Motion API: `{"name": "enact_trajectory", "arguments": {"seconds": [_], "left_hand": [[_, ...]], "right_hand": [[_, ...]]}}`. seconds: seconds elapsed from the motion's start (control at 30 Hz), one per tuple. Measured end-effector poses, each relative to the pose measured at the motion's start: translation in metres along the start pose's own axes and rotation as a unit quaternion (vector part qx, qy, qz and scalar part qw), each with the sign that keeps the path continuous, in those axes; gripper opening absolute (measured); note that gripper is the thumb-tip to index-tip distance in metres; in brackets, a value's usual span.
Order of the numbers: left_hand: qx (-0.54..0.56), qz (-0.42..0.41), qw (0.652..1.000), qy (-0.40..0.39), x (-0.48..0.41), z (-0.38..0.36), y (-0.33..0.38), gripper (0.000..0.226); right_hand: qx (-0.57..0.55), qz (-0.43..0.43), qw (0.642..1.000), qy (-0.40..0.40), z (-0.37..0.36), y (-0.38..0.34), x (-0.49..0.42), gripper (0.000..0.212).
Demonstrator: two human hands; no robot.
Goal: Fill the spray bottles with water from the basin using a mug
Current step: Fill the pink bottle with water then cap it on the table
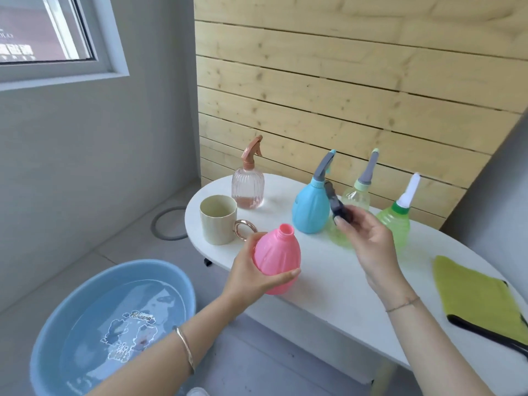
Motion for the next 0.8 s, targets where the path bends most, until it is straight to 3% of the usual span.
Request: {"name": "enact_trajectory", "arguments": {"seconds": [0.1,0.2,0.3,0.43,0.63,0.8], "left_hand": [[0.007,0.008,1.0,-0.012,-0.005,-0.014,-0.001,0.078],[0.009,0.014,1.0,-0.025,-0.008,-0.025,-0.004,0.08],[0.007,0.014,0.999,-0.029,-0.008,-0.03,-0.007,0.083],[0.008,0.005,0.999,-0.034,-0.009,-0.032,-0.007,0.078],[-0.006,0.006,0.999,-0.048,-0.01,-0.031,-0.01,0.079],[-0.01,0.01,0.999,-0.053,-0.011,-0.032,-0.012,0.081]], "right_hand": [[-0.189,0.021,0.981,0.048,0.0,-0.03,-0.004,0.037],[-0.264,0.04,0.962,0.049,-0.009,-0.05,-0.007,0.035],[-0.253,0.057,0.965,0.045,-0.02,-0.063,-0.007,0.023],[-0.252,0.072,0.964,0.04,-0.029,-0.074,-0.009,0.03],[-0.261,0.087,0.961,0.025,-0.046,-0.075,-0.011,0.022],[-0.184,0.068,0.98,-0.018,-0.056,-0.06,-0.012,0.043]]}}
Point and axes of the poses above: each hand's wrist, its own x-axis away from the middle knuckle, its own z-axis out of the back of the hand, y = z × x, the point moved 4 cm from there along -x, towards the middle knuckle, and after that the axes turned 5 degrees about -y, right-handed, at the moved point
